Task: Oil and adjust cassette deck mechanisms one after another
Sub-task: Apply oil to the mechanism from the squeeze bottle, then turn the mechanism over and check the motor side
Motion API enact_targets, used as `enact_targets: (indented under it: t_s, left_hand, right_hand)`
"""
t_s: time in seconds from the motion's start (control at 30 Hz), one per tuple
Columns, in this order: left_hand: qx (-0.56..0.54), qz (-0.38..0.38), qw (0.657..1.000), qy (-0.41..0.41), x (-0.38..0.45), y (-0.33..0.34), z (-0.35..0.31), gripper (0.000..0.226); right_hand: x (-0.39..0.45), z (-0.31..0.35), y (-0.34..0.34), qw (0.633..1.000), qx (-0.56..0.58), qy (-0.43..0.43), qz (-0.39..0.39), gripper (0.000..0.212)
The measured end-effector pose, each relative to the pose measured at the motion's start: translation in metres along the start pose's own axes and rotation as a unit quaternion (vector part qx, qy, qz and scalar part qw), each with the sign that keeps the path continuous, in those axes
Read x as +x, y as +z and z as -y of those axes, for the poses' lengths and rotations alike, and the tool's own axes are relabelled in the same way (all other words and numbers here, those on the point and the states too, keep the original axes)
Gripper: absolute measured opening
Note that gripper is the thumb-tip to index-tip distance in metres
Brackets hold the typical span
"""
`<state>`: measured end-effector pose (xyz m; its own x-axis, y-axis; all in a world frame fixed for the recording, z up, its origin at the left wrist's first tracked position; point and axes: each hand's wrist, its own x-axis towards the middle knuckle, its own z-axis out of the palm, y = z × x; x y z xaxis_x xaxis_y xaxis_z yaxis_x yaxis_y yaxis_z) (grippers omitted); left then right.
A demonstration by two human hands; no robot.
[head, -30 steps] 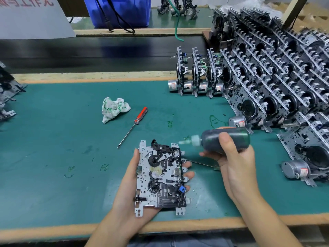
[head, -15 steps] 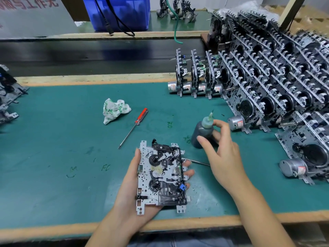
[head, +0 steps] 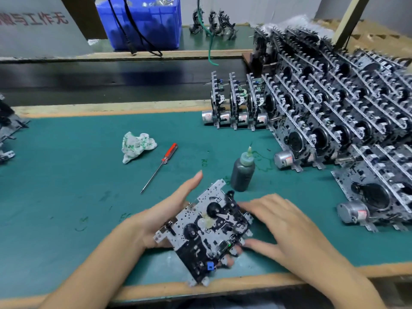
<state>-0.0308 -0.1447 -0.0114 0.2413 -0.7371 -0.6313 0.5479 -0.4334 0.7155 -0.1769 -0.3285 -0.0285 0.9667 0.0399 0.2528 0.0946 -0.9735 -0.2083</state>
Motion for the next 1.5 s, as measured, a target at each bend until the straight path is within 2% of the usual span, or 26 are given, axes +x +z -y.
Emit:
enact_targets:
  t_s: [0.03,0.07,0.13,0.23,0.3,0.33,0.37,0.4,0.43,0.47,0.53,0.6,0.7,0.73,0.77,0.8,0.9,1.07,1.2,1.33,1.5]
  left_hand:
    - [0.031,-0.004,0.999,0.005,0.003,0.000,-0.005,0.044]
    - [0.083,-0.009,0.996,0.023,0.004,-0.002,-0.010,0.051]
    - [0.163,-0.049,0.985,0.032,0.003,-0.003,-0.015,0.065]
    - [0.196,-0.068,0.978,0.020,-0.003,-0.010,-0.017,0.080]
    - [0.256,-0.155,0.953,0.056,-0.012,-0.008,-0.012,0.085]
    - [0.320,-0.238,0.913,0.085,-0.017,-0.008,-0.005,0.089]
    - [0.416,-0.326,0.843,0.102,-0.024,-0.007,0.000,0.092]
    - [0.517,-0.391,0.754,0.104,-0.036,-0.003,0.009,0.093]
    - [0.583,-0.428,0.684,0.092,-0.047,0.001,0.021,0.096]
    - [0.610,-0.438,0.656,0.074,-0.054,0.005,0.031,0.099]
    - [0.632,-0.409,0.658,0.016,-0.062,0.020,0.045,0.105]
    - [0.662,-0.393,0.638,0.022,-0.056,0.027,0.057,0.097]
    - [0.667,-0.394,0.620,0.124,-0.049,0.031,0.061,0.065]
    - [0.650,-0.398,0.633,0.138,-0.046,0.029,0.060,0.057]
    - [0.633,-0.408,0.635,0.175,-0.044,0.028,0.060,0.055]
    - [0.628,-0.423,0.619,0.209,-0.041,0.025,0.064,0.053]
    - [0.621,-0.424,0.609,0.252,-0.034,0.021,0.066,0.058]
    - [0.580,-0.471,0.621,0.239,-0.026,0.019,0.070,0.062]
    - [0.580,-0.489,0.586,0.285,-0.019,0.017,0.071,0.062]
    - [0.571,-0.495,0.582,0.302,-0.018,0.014,0.070,0.064]
    - [0.601,-0.447,0.590,0.302,-0.018,0.007,0.068,0.070]
  right_hand:
    - [-0.001,-0.001,0.001,1.000,-0.009,-0.015,-0.009,0.054]
    - [-0.001,-0.003,0.002,0.999,-0.010,-0.029,-0.017,0.046]
    - [-0.002,-0.003,0.005,0.999,-0.007,-0.044,-0.022,0.048]
    - [-0.004,0.001,0.012,0.999,0.009,-0.036,-0.032,0.052]
    - [-0.006,0.002,0.017,0.998,0.029,-0.026,-0.046,0.052]
    - [-0.007,0.002,0.019,0.998,0.036,-0.024,-0.053,0.051]
    - [-0.008,0.002,0.021,0.997,0.041,-0.022,-0.058,0.050]
    - [-0.009,0.002,0.022,0.997,0.041,-0.021,-0.063,0.049]
    - [-0.009,0.002,0.023,0.997,0.038,-0.019,-0.065,0.049]
    - [-0.008,0.003,0.023,0.997,0.031,-0.017,-0.066,0.048]
    - [-0.006,0.004,0.024,0.997,0.010,-0.015,-0.069,0.048]
    - [-0.004,0.005,0.025,0.997,-0.001,-0.017,-0.071,0.048]
    - [0.000,0.005,0.025,0.997,-0.009,-0.025,-0.074,0.048]
    - [0.001,0.004,0.025,0.997,-0.012,-0.027,-0.076,0.047]
    - [0.001,0.003,0.025,0.996,-0.013,-0.029,-0.079,0.047]
    - [0.001,0.002,0.025,0.996,-0.012,-0.030,-0.084,0.046]
    - [0.002,0.001,0.025,0.994,-0.004,-0.032,-0.101,0.044]
    - [0.001,0.000,0.026,0.994,0.009,-0.028,-0.102,0.045]
    - [0.000,0.000,0.027,0.995,0.035,-0.031,-0.087,0.047]
    - [0.000,0.000,0.027,0.995,0.042,-0.041,-0.082,0.048]
    - [0.001,-0.001,0.031,0.993,0.004,-0.026,-0.115,0.049]
